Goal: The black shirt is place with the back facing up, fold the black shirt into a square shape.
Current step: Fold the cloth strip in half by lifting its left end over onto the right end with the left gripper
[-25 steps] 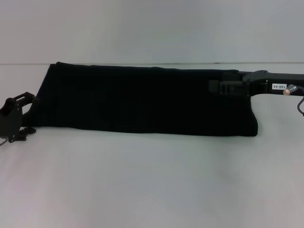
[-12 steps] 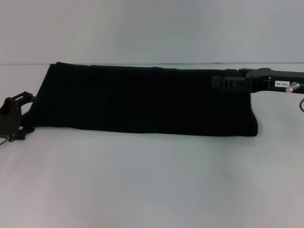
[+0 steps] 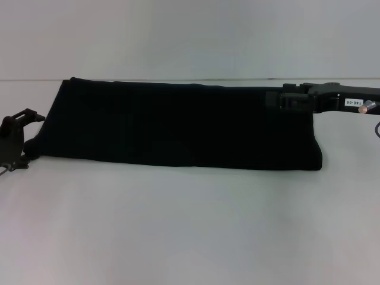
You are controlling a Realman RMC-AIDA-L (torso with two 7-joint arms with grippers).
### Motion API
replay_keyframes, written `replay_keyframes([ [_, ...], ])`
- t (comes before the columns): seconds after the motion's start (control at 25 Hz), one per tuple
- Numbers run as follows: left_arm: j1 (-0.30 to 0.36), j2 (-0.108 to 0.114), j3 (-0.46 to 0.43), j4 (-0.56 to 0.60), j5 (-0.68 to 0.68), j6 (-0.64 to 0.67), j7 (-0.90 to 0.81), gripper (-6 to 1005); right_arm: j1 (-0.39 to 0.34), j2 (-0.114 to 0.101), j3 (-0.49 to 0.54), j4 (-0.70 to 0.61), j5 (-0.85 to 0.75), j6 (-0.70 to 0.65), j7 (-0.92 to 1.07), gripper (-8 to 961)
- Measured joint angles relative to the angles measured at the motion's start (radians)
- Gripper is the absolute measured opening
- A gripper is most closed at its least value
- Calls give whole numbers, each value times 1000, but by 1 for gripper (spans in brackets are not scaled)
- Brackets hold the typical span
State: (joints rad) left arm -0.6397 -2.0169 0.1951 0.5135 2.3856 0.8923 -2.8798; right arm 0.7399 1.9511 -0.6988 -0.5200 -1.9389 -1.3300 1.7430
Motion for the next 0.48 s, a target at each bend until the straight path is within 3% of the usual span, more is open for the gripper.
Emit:
replay_keyframes([
  [0.48, -12, 2, 4, -18, -25, -9, 92, 936, 1, 1, 0, 0, 0, 0, 0, 825],
])
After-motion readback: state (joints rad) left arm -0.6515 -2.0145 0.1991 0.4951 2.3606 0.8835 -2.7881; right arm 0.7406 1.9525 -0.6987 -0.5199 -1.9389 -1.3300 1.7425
